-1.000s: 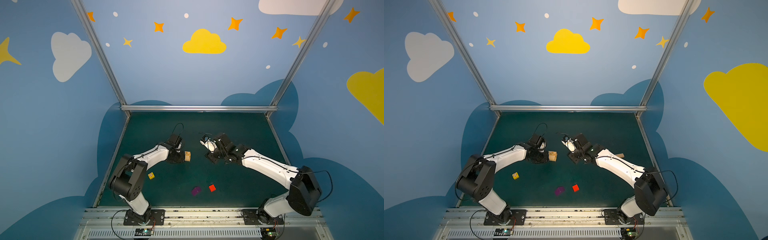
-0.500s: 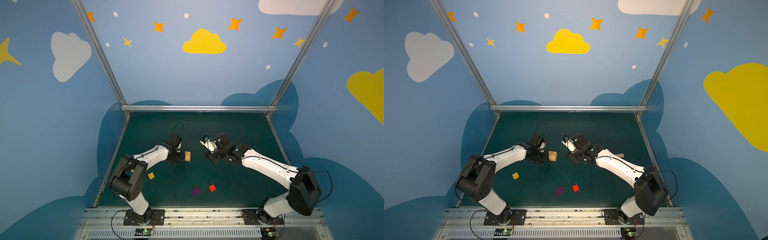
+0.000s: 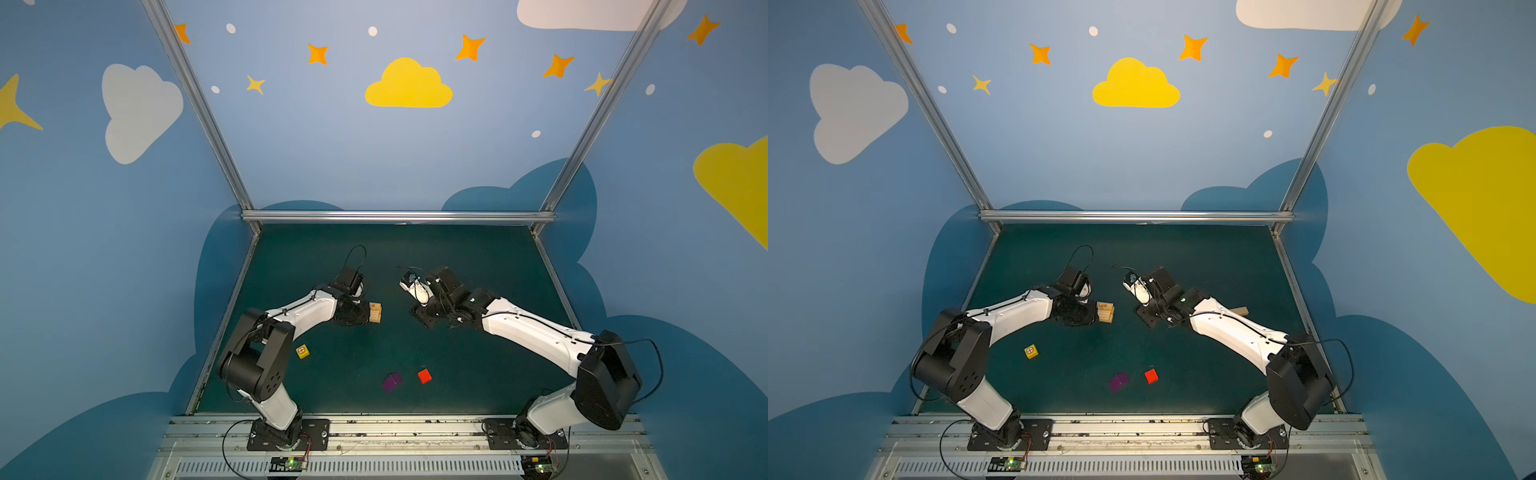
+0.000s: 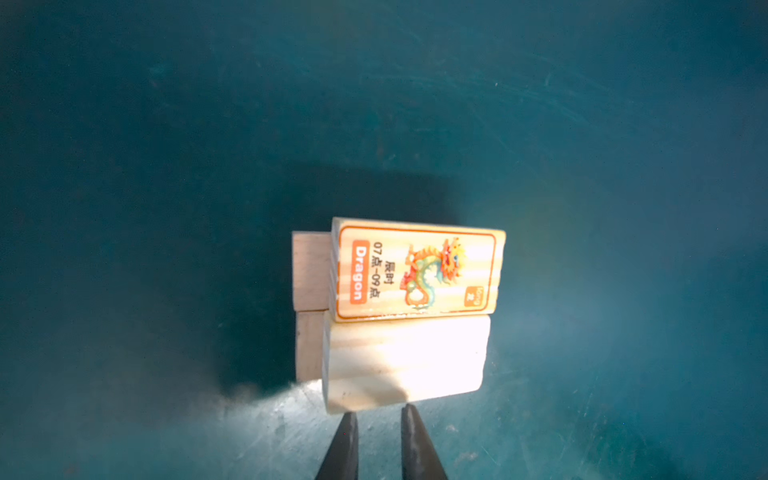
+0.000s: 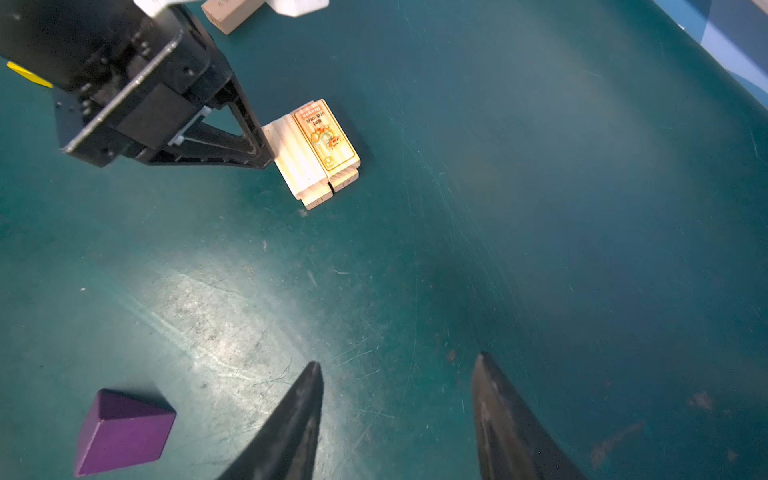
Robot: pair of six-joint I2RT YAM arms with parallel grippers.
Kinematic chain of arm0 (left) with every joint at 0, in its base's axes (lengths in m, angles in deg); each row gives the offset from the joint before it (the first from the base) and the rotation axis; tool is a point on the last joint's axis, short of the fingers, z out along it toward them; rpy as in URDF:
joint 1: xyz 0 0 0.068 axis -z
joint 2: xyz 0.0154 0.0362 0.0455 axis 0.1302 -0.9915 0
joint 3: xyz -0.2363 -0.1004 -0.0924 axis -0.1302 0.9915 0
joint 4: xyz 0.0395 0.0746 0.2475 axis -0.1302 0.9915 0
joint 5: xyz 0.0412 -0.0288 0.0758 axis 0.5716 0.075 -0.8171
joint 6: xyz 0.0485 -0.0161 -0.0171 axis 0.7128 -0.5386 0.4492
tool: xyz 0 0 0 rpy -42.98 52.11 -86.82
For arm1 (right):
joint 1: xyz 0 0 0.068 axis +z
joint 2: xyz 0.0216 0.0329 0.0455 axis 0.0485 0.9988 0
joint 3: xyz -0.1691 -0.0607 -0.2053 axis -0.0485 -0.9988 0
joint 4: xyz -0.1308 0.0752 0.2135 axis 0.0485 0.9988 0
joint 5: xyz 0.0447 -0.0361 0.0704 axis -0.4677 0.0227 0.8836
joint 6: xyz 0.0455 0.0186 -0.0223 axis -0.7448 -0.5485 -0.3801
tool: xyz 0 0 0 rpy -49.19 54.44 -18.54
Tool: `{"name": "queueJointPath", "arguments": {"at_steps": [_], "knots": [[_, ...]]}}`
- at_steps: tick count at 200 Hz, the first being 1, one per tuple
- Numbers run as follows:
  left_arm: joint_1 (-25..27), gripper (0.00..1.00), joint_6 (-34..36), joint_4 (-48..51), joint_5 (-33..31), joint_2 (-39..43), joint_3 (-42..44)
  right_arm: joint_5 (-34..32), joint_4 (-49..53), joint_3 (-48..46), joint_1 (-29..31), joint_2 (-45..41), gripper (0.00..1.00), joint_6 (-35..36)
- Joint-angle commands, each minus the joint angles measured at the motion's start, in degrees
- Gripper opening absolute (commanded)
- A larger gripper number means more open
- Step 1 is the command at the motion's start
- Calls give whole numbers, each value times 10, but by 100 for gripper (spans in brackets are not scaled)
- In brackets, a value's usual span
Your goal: Build the wood block tower
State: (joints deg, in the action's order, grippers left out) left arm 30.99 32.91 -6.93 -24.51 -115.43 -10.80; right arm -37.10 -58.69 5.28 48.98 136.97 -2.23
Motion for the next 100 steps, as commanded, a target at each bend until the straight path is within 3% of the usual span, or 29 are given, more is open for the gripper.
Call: {"name": "queueJointPath", "arguments": {"at_steps": [1, 100], "knots": [[-3, 21, -2, -3, 6, -8, -8, 0, -1, 10, -2, 5, 53, 0], [-5, 21, -5, -4, 25, 0, -7, -4, 1, 13, -6, 5, 53, 1]]}}
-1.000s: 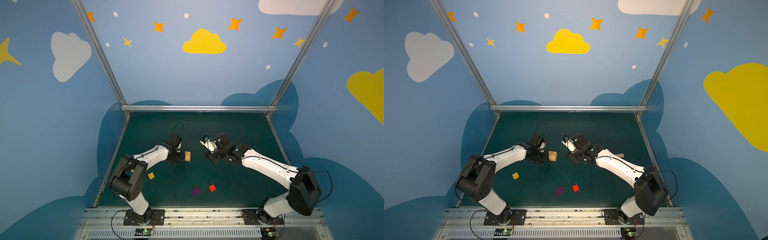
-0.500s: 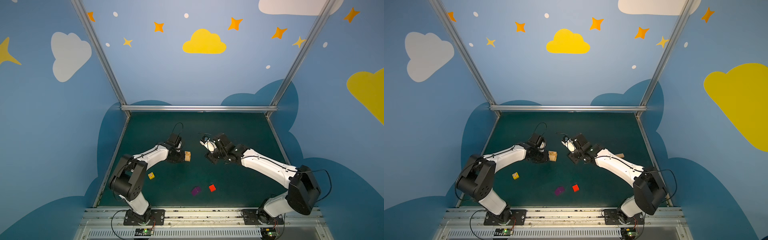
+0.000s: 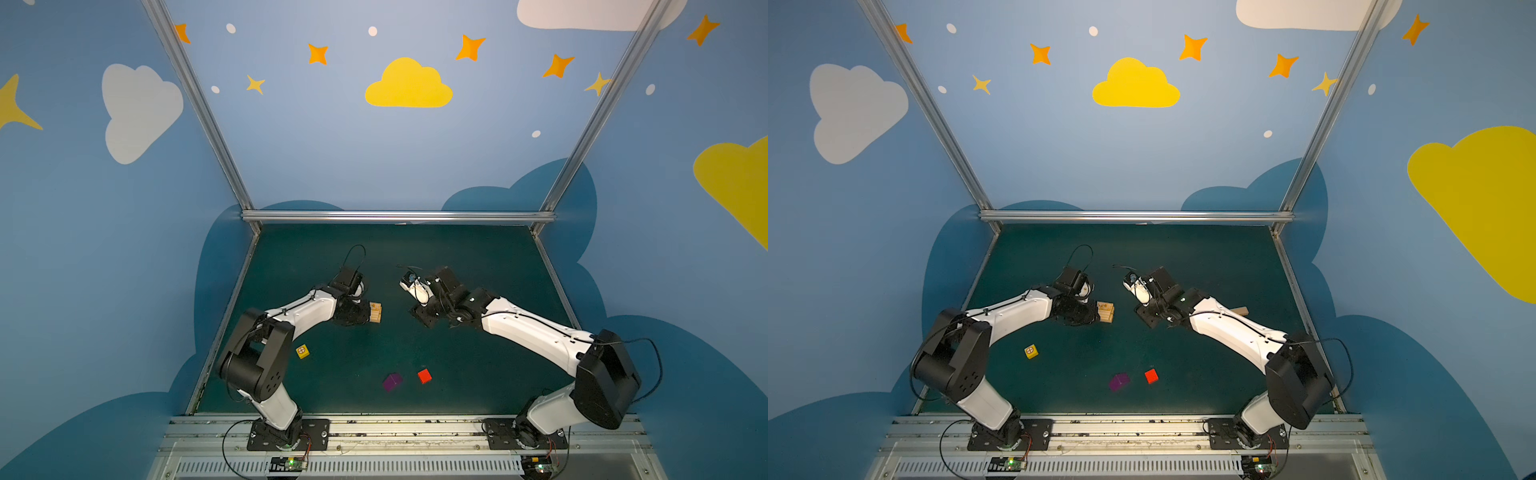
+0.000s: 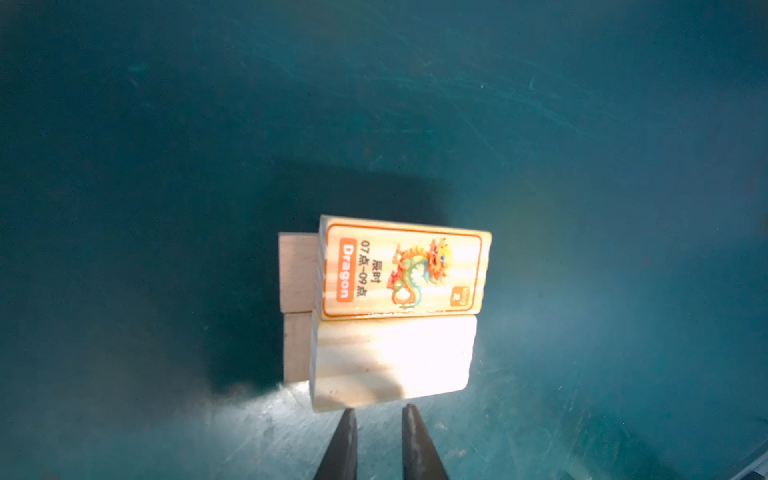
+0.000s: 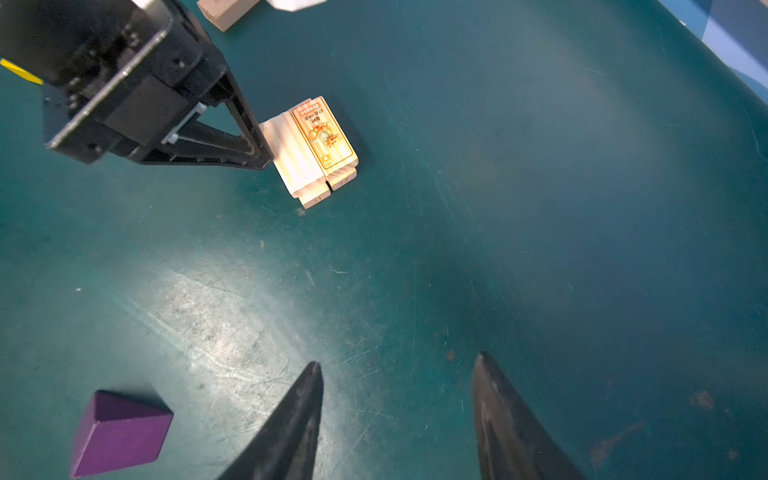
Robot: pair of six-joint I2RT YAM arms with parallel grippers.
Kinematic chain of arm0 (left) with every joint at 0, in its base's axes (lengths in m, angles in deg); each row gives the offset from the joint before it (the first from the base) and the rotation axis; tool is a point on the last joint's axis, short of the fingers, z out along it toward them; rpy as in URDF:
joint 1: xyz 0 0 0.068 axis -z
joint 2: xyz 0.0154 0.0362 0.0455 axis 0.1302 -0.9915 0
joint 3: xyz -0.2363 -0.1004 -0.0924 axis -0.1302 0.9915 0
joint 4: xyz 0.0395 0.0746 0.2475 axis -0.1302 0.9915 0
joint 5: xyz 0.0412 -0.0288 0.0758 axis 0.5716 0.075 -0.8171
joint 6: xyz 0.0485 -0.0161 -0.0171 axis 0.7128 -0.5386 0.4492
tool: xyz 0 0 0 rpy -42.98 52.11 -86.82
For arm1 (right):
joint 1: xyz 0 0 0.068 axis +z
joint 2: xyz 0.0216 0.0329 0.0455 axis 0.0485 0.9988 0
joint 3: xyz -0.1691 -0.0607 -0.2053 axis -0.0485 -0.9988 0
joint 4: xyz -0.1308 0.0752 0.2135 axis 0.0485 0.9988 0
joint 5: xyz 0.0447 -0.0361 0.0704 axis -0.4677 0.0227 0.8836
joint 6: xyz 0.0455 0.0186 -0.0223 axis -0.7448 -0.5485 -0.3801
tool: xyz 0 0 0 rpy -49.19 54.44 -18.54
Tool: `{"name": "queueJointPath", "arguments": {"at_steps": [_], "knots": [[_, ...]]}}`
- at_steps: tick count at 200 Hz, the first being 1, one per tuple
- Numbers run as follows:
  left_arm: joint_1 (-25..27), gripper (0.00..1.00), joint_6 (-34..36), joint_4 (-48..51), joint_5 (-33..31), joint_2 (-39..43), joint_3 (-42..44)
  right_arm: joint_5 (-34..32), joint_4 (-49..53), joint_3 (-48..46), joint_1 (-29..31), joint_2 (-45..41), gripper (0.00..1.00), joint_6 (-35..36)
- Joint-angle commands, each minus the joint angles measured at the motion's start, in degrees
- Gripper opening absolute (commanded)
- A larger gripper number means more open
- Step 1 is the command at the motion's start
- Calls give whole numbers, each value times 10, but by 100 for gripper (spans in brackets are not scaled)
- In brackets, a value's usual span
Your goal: Build the wood block tower
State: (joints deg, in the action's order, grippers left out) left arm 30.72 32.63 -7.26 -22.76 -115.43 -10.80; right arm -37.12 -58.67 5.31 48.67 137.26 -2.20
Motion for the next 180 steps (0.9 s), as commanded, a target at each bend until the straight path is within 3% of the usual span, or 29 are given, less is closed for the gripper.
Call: {"name": "queueJointPath", "arguments": {"at_steps": [1, 111, 180], "knots": [[-3, 21, -3, 0, 7, 0, -7, -4, 1, 13, -3, 2, 53, 0], [-2, 22, -6, -8, 10, 125, 1, -10, -7, 2, -2, -58, 53, -15], [0, 43, 65, -34, 6, 260, -22, -67, -44, -33, -3, -140, 54, -39]]}}
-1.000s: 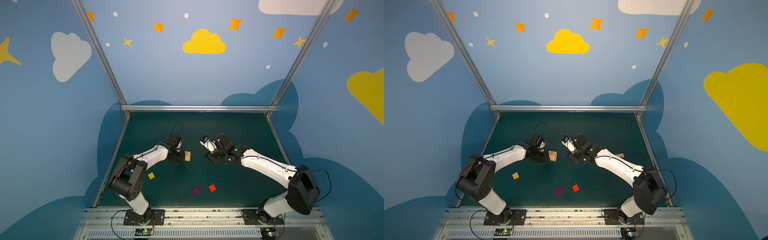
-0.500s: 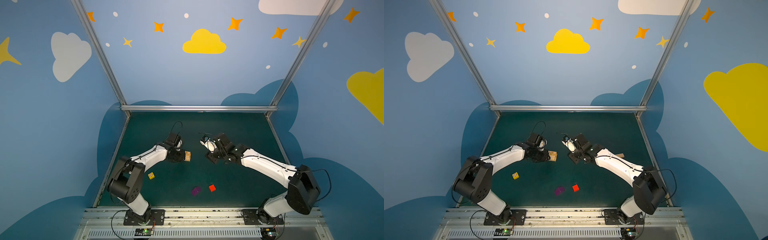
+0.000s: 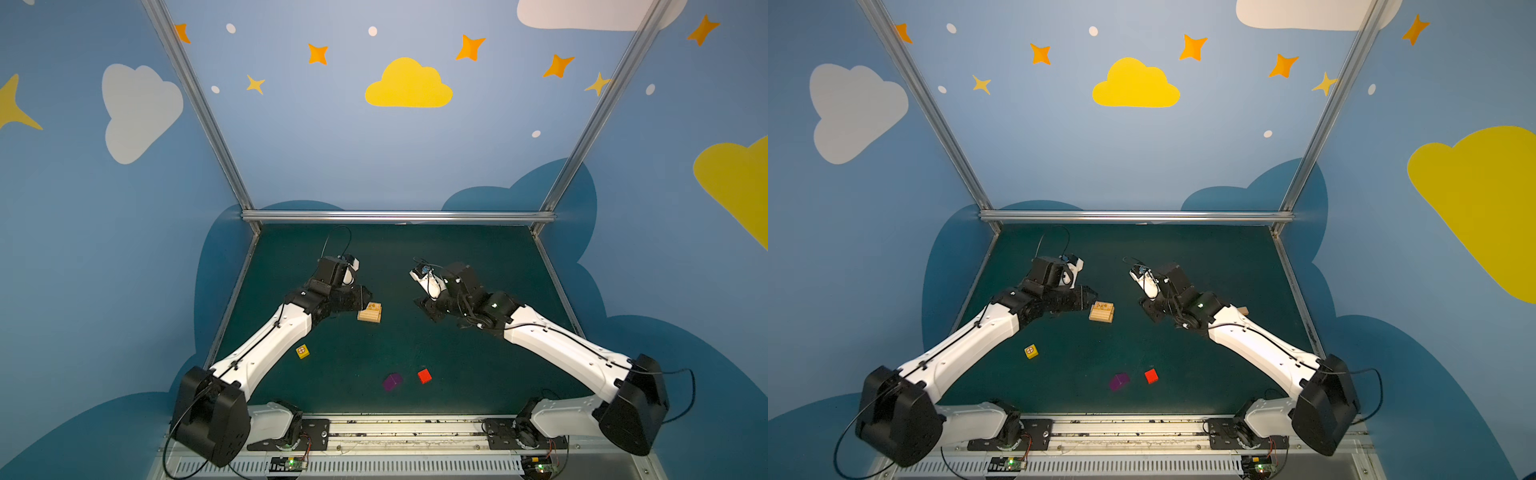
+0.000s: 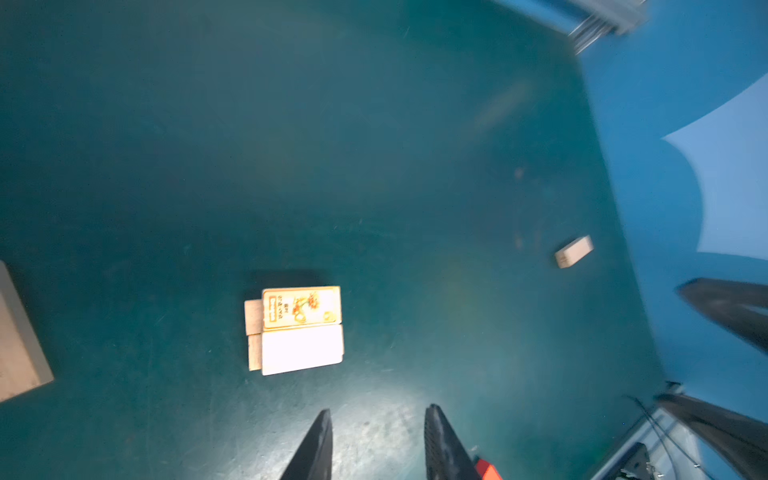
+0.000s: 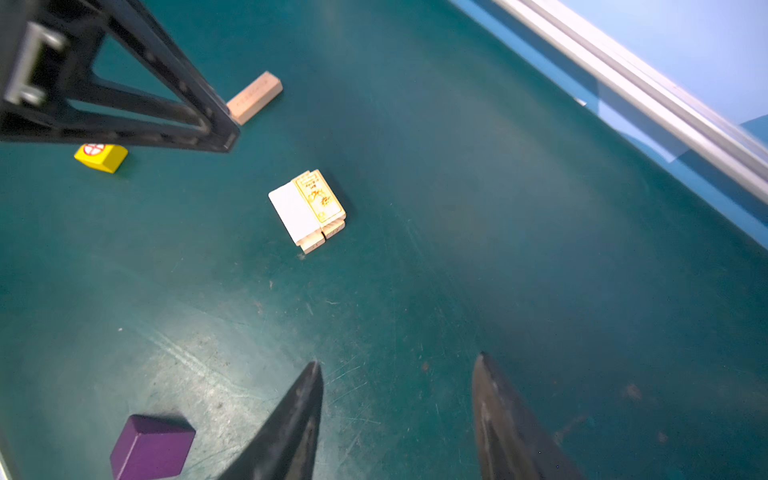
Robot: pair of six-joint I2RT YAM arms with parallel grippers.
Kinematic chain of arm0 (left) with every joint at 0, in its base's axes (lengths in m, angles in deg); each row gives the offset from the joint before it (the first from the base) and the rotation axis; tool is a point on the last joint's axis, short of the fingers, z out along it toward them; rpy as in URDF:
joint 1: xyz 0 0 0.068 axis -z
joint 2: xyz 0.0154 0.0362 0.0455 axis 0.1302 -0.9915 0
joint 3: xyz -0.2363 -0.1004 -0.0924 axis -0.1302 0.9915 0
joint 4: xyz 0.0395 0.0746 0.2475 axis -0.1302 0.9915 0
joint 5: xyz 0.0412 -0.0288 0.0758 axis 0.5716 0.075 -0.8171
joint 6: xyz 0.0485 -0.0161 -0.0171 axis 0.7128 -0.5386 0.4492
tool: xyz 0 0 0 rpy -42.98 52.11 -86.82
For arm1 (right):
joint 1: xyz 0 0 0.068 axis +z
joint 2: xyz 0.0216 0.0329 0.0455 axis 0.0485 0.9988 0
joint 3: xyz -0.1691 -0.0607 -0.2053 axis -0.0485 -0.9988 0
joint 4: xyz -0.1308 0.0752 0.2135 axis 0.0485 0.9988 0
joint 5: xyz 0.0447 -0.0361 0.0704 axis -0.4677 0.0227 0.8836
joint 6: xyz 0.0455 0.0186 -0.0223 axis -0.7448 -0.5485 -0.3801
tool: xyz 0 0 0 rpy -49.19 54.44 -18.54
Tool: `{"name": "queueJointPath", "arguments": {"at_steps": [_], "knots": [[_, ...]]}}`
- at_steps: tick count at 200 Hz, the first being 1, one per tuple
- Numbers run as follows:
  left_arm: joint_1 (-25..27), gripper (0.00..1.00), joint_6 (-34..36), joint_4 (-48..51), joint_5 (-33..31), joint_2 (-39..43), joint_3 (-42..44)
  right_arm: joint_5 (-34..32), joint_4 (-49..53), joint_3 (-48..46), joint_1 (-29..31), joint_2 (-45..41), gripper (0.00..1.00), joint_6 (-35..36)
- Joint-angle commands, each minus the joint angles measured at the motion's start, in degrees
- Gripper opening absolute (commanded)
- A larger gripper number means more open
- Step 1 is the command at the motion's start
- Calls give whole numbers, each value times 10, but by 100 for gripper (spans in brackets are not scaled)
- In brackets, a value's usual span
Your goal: Build the wood block tower
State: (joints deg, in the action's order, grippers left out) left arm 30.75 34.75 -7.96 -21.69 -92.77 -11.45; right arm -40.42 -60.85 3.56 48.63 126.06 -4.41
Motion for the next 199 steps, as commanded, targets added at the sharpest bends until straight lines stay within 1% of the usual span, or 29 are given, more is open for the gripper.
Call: {"name": "queueJointPath", "arguments": {"at_steps": [1, 23, 28, 57, 95, 111, 123, 136, 152, 161, 164, 173, 183, 188, 199], "knots": [[0, 43, 46, -28, -4, 35, -15, -35, -23, -16, -2, -29, 54, -17], [0, 48, 72, -54, -8, 63, -7, -49, -34, -26, -3, -53, 56, -23], [0, 51, 76, -60, -11, 69, -4, -51, -34, -28, -3, -56, 57, -24], [0, 56, 102, -92, -15, 94, 7, -69, -24, -26, -5, -69, 61, -35], [0, 60, 129, -103, 13, 105, -4, -106, -18, -26, -11, -75, 69, -60], [0, 60, 138, -104, 19, 109, 1, -129, -9, -20, -16, -72, 80, -75], [0, 60, 141, -103, 12, 114, 7, -146, 2, -17, -20, -69, 86, -90], [0, 61, 140, -102, 0, 120, 15, -174, 5, -20, -24, -68, 89, -106], [0, 64, 144, -92, -26, 123, 21, -198, 15, -22, -34, -68, 89, -127], [-1, 69, 141, -83, -45, 124, 22, -199, 21, -21, -43, -68, 89, -139], [0, 70, 140, -81, -68, 124, 22, -197, 24, -22, -46, -67, 89, -143], [0, 73, 135, -72, -111, 122, 22, -187, 29, -21, -56, -68, 89, -153], [-1, 74, 117, -62, -166, 120, 20, -169, 31, -21, -67, -67, 89, -162], [-3, 76, 113, -57, -187, 118, 20, -162, 33, -21, -71, -67, 88, -165], [-11, 76, 106, -48, -213, 113, 18, -163, 35, -23, -77, -68, 88, -173]]}}
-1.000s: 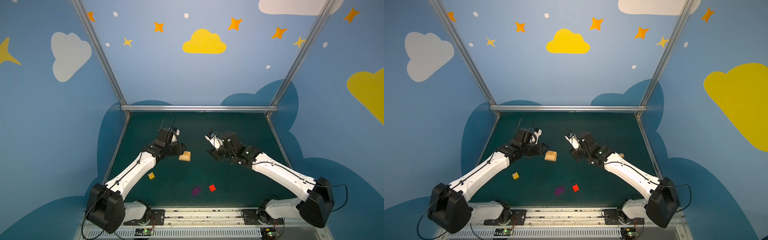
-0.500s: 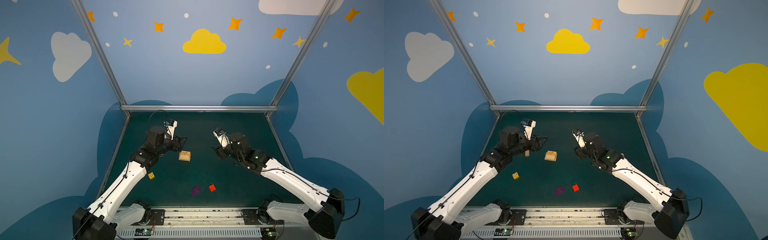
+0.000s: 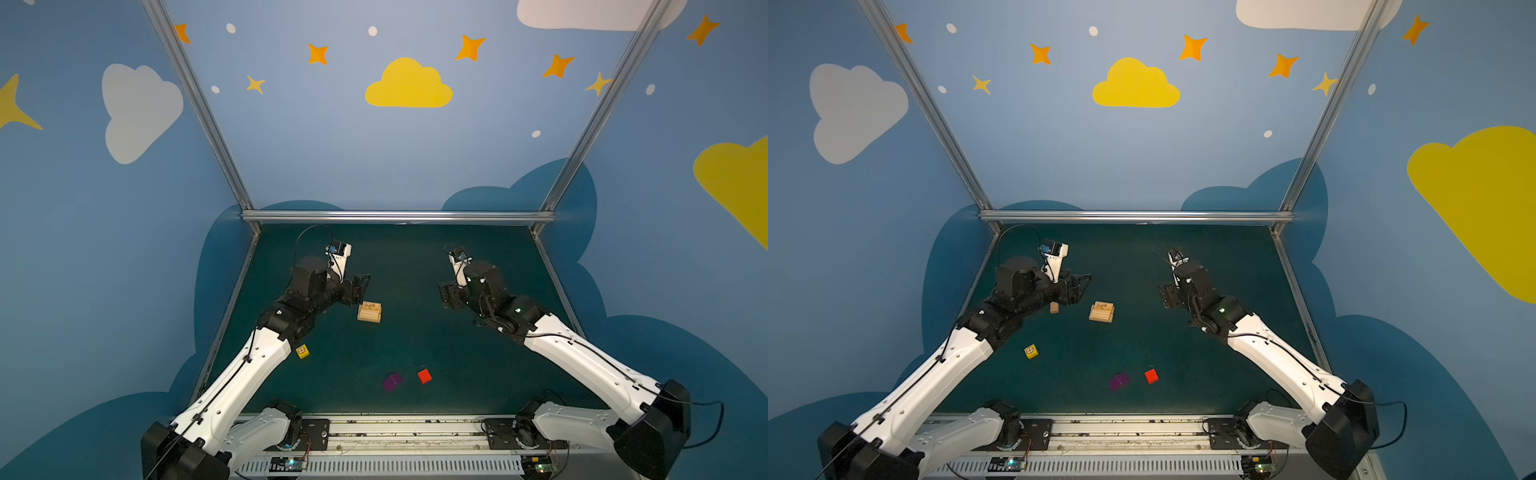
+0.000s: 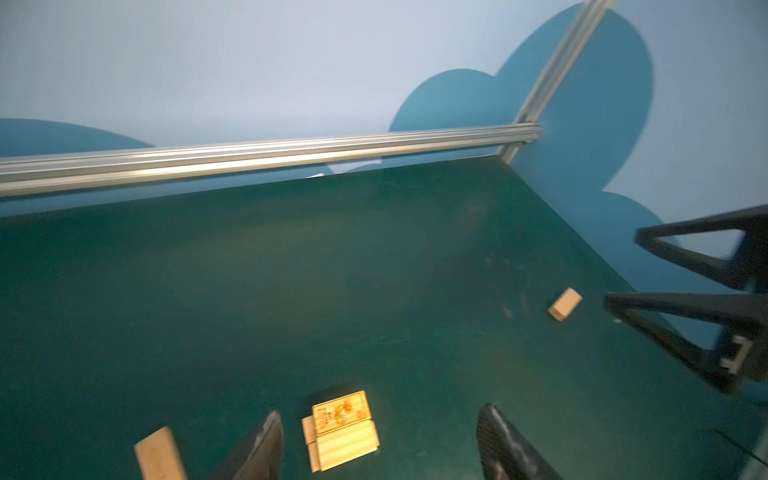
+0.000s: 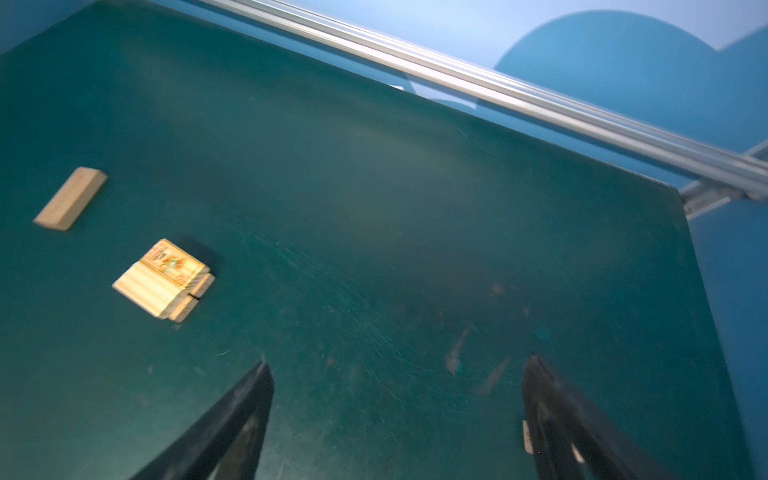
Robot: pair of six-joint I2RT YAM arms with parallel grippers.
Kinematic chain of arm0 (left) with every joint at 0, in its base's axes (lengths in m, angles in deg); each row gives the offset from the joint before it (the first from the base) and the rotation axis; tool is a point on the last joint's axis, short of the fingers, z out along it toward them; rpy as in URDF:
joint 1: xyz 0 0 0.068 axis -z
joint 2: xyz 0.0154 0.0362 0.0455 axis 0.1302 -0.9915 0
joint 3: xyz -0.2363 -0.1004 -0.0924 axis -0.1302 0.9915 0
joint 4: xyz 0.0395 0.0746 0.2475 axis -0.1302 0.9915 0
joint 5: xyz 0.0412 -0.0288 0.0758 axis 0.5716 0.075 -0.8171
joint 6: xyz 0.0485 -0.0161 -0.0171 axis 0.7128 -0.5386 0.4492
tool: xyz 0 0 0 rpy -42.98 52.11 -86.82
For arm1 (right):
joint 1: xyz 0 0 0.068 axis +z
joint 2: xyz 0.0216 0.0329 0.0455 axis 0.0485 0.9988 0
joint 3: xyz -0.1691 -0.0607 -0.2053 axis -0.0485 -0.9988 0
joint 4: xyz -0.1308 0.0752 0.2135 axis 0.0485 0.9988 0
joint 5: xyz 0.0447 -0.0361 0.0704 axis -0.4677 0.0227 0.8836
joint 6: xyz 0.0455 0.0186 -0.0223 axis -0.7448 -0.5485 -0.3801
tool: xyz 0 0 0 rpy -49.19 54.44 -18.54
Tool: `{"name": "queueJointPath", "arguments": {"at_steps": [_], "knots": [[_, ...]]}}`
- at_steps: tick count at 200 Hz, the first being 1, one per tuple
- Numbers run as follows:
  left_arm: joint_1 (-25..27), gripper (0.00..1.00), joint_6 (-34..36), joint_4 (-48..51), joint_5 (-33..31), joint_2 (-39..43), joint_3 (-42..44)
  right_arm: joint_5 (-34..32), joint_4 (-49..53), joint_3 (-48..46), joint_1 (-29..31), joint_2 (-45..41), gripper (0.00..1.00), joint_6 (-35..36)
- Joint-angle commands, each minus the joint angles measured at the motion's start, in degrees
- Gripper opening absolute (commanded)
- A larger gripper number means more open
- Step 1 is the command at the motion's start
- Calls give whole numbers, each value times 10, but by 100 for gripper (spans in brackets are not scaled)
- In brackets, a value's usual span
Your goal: Build the wood block tower
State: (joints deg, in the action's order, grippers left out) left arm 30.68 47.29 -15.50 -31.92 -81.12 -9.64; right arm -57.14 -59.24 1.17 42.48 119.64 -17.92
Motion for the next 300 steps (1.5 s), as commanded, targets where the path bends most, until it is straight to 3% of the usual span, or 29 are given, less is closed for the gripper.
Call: {"name": "queueJointPath", "arguments": {"at_steps": [1, 38, 70, 91, 116, 141, 213, 300], "knots": [[-11, 76, -20, 28, -112, -5, -1, 4, 19, 1, -17, -4, 89, -39], [-45, 78, -58, 38, -90, -23, -6, 5, 53, 3, -93, 11, 89, -110], [-42, 81, -18, 31, 14, -38, -8, 88, 104, 3, -225, 55, 89, -213], [-31, 81, -5, 43, 36, -49, -16, 129, 98, -17, -302, 91, 89, -261], [-17, 81, 1, 56, 40, -54, -21, 135, 85, -22, -355, 147, 88, -264], [-7, 81, 1, 55, 47, -54, -19, 181, 68, -10, -390, 211, 88, -255], [-2, 81, 2, 62, 49, -57, -23, 236, 64, 23, -439, 300, 87, -254], [-2, 81, 0, 57, 69, -57, -24, 321, 36, 15, -395, 318, 85, -268]]}}
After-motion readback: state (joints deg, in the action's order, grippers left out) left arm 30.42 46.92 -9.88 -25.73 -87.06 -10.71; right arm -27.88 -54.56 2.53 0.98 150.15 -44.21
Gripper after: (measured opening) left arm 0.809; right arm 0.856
